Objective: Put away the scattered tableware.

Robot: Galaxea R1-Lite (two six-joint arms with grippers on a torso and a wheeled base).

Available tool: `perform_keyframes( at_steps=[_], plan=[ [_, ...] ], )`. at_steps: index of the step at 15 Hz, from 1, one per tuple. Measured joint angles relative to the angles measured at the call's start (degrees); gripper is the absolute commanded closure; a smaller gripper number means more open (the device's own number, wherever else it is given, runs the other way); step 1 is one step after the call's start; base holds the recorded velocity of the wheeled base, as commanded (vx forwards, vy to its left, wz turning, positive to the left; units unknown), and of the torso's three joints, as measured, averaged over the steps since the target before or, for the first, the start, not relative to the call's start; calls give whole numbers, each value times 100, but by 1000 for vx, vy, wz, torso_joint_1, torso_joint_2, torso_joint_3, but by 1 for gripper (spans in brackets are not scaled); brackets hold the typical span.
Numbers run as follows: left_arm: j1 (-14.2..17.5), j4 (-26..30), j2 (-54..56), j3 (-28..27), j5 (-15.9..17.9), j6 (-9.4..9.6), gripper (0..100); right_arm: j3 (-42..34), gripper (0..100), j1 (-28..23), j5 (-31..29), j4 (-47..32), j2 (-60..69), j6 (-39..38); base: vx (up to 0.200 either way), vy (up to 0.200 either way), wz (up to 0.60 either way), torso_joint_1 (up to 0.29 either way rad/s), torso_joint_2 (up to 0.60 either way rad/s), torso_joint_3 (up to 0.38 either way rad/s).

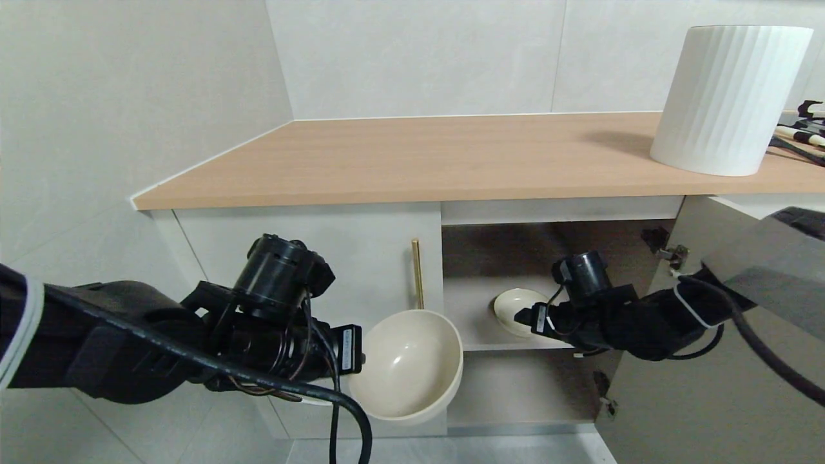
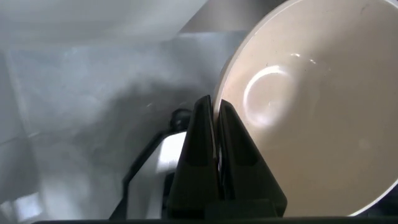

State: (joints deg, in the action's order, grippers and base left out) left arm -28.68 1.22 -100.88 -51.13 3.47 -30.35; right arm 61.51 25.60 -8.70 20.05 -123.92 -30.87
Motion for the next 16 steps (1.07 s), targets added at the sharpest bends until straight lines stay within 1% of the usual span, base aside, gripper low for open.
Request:
perform_keyframes(
  at_steps=[1,3,4,7,9,12,16],
  plan=[
    [-66,6,-130,-2,-88,20,100,-165,0,188,69,-148,338,60,0,0,0,0,0,0],
    [-232,22,-378,-16,-296,182,100,-427,0,562,167,-418,929,249,0,0,0,0,0,0],
    [-334,39,-483,-16,-361,228,100,-553,0,794,230,-612,1262,358,0,0,0,0,0,0],
    [-557,41,-653,-11,-413,241,100,-763,0,1641,345,-1524,2121,525,0,0,0,0,0,0],
    [-629,39,-681,-2,-492,244,100,-842,0,2043,335,-1787,2411,599,0,0,0,0,0,0],
    [-730,34,-675,5,-660,244,100,-912,0,2260,291,-1792,2387,700,0,0,0,0,0,0],
    [-817,59,-645,15,-759,244,100,-879,0,2297,189,-1609,2037,670,0,0,0,0,0,0]
  ],
)
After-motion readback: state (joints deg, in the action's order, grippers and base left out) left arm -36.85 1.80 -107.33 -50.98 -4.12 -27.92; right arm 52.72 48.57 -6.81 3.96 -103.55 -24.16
